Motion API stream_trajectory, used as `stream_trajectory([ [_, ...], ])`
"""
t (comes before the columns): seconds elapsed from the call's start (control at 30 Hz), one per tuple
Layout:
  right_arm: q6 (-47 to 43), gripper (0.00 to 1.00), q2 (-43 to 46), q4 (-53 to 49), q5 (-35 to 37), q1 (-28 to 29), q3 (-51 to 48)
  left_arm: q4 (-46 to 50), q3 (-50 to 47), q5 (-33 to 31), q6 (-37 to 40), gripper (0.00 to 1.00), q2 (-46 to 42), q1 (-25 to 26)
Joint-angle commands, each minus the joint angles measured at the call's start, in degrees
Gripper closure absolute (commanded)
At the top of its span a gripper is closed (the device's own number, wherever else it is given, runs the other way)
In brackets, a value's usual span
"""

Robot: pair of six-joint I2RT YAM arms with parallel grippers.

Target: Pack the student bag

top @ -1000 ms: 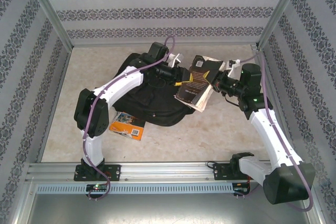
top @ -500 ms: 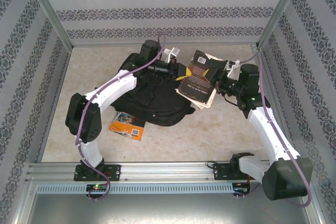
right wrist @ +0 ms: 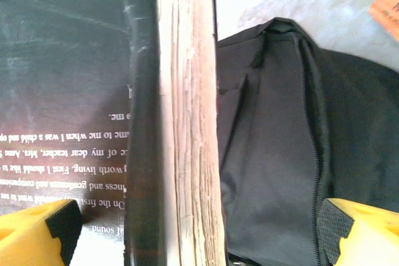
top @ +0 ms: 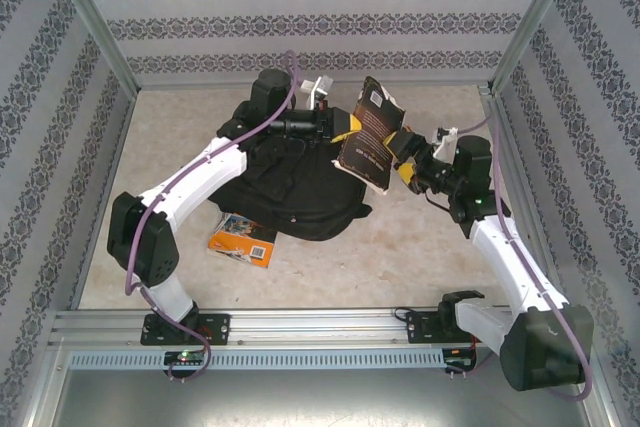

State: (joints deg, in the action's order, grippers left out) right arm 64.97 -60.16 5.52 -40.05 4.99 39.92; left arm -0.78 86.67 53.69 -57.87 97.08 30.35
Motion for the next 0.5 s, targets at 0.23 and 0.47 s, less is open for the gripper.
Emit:
stream_trajectory([
  [0.23,24.1,0.02,-3.6,37.6,-3.9,3.0,-3.3,-9.0,-2.6,-0.2,-2.7,1.00,-4.0,0.2],
  [0.47,23.6,0.20,0.6,35.5,-2.7,0.7,-3.8,-5.2,-2.9,-1.4,-0.3,1.00,-4.7,0.1],
])
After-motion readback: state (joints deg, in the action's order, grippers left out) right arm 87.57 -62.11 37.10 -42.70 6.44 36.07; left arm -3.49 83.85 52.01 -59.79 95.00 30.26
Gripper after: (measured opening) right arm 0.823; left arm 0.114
